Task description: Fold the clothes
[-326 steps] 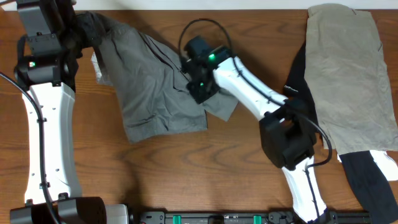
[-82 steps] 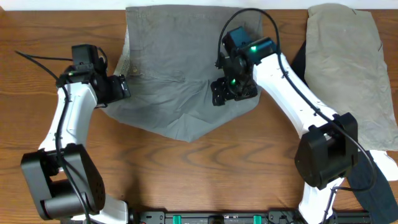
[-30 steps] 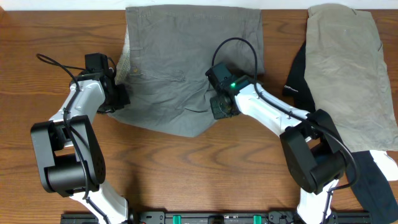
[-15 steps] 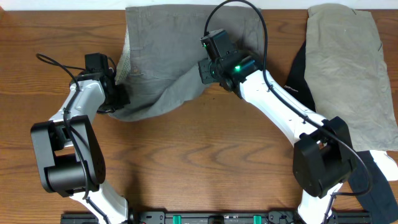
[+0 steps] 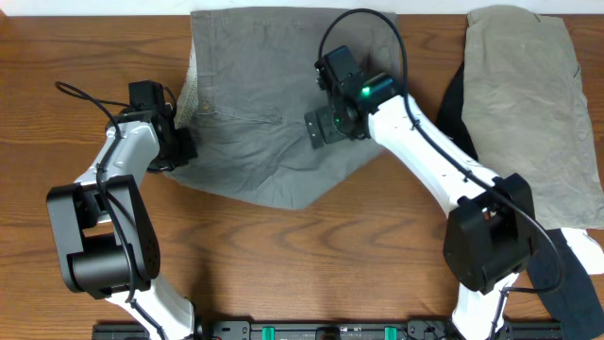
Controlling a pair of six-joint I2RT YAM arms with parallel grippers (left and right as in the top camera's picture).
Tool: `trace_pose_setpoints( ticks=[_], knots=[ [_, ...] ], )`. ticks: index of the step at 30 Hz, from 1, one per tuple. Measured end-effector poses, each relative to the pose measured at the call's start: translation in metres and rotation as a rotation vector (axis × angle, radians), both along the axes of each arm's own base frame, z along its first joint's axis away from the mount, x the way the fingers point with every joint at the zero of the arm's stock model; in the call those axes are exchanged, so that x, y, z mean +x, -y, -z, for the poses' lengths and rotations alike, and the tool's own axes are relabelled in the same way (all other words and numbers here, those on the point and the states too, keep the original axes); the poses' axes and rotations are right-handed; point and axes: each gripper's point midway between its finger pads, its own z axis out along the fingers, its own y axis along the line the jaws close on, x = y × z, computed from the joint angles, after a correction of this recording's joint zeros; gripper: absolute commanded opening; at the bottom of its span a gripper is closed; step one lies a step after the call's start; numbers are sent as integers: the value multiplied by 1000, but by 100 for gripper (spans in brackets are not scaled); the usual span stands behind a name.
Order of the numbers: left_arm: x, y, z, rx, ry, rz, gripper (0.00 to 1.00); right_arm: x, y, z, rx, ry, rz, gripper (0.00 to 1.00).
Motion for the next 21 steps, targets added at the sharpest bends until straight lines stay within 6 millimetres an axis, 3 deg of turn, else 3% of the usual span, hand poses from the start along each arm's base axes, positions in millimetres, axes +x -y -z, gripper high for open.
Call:
trace_pose_setpoints(
  ticks=[5,12,21],
  knots=[
    [0,0,0,0,0,0,6,-23,32,9,-51,-139,93,99],
    [0,0,0,0,0,0,6,-46,59,28,-72,-268,179,98],
    [1,0,0,0,3,0,6,-42,50,79,15,-225,181,90]
  ],
)
